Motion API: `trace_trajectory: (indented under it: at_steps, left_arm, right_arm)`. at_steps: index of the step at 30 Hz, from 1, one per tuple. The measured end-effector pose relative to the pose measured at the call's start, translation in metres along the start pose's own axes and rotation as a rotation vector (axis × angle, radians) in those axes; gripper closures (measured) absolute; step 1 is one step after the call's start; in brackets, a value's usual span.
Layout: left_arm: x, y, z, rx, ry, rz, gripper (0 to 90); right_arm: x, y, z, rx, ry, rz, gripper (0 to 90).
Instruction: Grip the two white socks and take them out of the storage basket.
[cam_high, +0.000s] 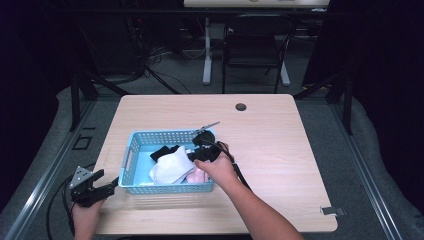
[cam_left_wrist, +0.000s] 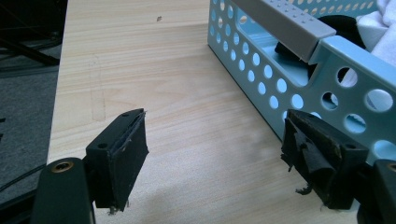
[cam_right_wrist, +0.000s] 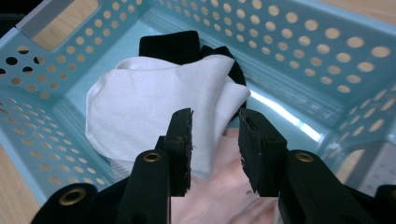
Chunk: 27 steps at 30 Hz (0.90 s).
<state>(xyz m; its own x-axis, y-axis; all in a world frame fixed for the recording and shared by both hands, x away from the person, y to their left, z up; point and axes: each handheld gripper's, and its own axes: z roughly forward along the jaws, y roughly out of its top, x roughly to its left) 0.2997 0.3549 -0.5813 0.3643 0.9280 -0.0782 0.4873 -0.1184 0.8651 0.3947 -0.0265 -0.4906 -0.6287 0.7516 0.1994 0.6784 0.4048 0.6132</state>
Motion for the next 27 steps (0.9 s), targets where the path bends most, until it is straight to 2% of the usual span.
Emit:
trace_trajectory:
  at_steps: [3,7,16,19,27]
  left_arm:
    - [0.001,0.000,-0.001,0.007,0.000,0.001,22.2]
    - [0.001,0.000,-0.001,0.009,-0.001,0.000,22.2]
    - [0.001,0.000,0.000,0.005,0.000,0.000,22.2]
    - [0.000,0.000,0.001,0.005,-0.003,0.000,22.2]
    - [0.000,0.000,0.001,0.003,-0.003,0.002,22.2]
  right_arm:
    - [0.003,0.001,0.009,0.016,0.003,0.003,64.7]
    - [0.003,0.002,0.014,0.032,0.009,0.007,64.9]
    - [-0.003,0.004,0.029,0.094,0.017,0.028,65.9]
    - [-0.005,0.004,0.034,0.119,0.048,0.040,65.7]
    - [0.001,0.007,0.037,0.118,0.068,0.053,70.4]
